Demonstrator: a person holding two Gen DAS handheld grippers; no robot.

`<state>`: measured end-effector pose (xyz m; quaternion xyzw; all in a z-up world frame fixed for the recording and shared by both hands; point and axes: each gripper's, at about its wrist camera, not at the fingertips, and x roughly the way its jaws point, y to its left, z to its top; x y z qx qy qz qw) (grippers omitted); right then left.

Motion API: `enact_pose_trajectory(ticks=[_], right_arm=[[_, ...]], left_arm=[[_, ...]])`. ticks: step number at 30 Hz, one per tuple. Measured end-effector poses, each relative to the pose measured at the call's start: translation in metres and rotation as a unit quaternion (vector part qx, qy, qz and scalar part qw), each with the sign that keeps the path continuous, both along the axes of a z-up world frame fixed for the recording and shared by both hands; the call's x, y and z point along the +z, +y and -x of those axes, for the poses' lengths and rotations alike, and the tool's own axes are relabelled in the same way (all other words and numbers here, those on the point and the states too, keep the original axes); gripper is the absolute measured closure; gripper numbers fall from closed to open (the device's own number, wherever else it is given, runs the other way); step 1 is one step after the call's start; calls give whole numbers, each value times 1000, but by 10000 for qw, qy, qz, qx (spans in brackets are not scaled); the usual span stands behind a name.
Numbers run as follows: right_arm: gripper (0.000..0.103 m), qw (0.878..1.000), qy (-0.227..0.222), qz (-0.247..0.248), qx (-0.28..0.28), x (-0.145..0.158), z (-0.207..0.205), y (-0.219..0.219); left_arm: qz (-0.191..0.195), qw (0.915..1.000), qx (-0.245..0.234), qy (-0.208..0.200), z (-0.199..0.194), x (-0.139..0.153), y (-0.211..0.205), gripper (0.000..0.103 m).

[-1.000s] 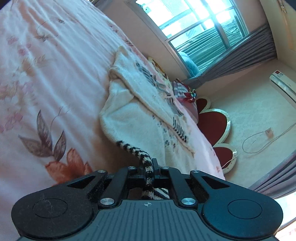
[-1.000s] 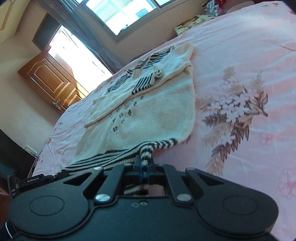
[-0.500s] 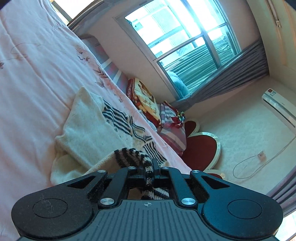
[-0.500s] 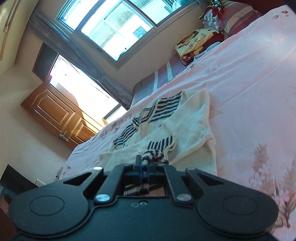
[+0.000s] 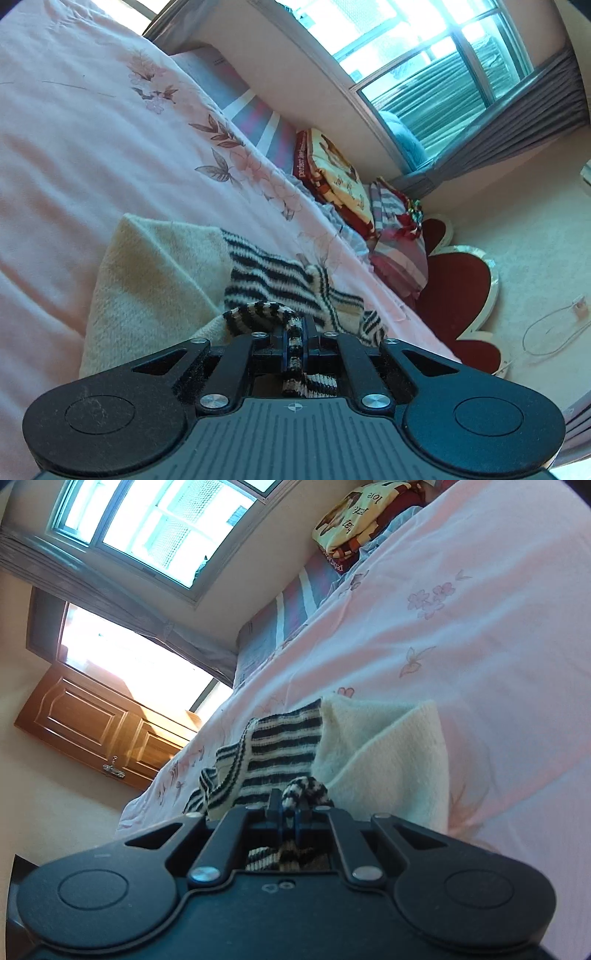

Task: Fold small clothes
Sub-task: 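Lift the striped hem with both tools and fold it over the sweater body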

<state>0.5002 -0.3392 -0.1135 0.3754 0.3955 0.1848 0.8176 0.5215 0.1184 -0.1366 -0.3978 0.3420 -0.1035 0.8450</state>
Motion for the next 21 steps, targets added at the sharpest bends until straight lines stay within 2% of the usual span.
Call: enact_pose_trajectory(ticks=[1, 2, 3, 5, 6, 8, 9, 11, 12, 15, 19, 21], right_arm=[[82, 10000, -87, 33, -22, 0, -4, 1], [69, 9998, -189, 53, -70, 0, -9, 1], [65, 9996, -273, 48, -108, 1, -13, 0], [59, 9991, -365, 19, -202, 1, -17, 0], [58, 9990, -387, 8, -232, 1, -18, 0], [56, 9986, -440, 109, -268, 3, -17, 0], [56, 9984, -474, 147, -268, 4, -16, -1], [55, 9975, -613, 249, -253, 9, -11, -2], [55, 9970, -671, 313, -228, 12, -10, -3], [56, 9953, -637, 732, 44, 14, -13, 4], [58, 9881, -735, 1295, 376, 19, -12, 20], [58, 9859, -979, 1349, 172, 26, -4, 20]], left_arm=[[101, 9999, 23, -10, -6, -5, 1, 97], [117, 9999, 50, 2, -10, -9, 1, 89], [60, 9999, 92, -8, -14, -11, 0, 65], [-81, 9994, 282, -195, -17, -12, -1, 33], [-91, 9990, 333, -278, -18, -11, -1, 32], [-105, 9988, 311, -354, -21, -10, 0, 32], [-259, 9987, 253, -365, -22, -8, 0, 32], [-841, 9959, -20, -330, -26, -1, -5, 35], [-1144, 9928, -205, -298, -28, 2, -8, 46], [-1964, 9780, -691, -116, -38, 5, -24, 62], [-2707, 9583, -914, -15, -41, 7, -40, 69], [-2767, 9570, -871, -24, -38, 7, -42, 72]])
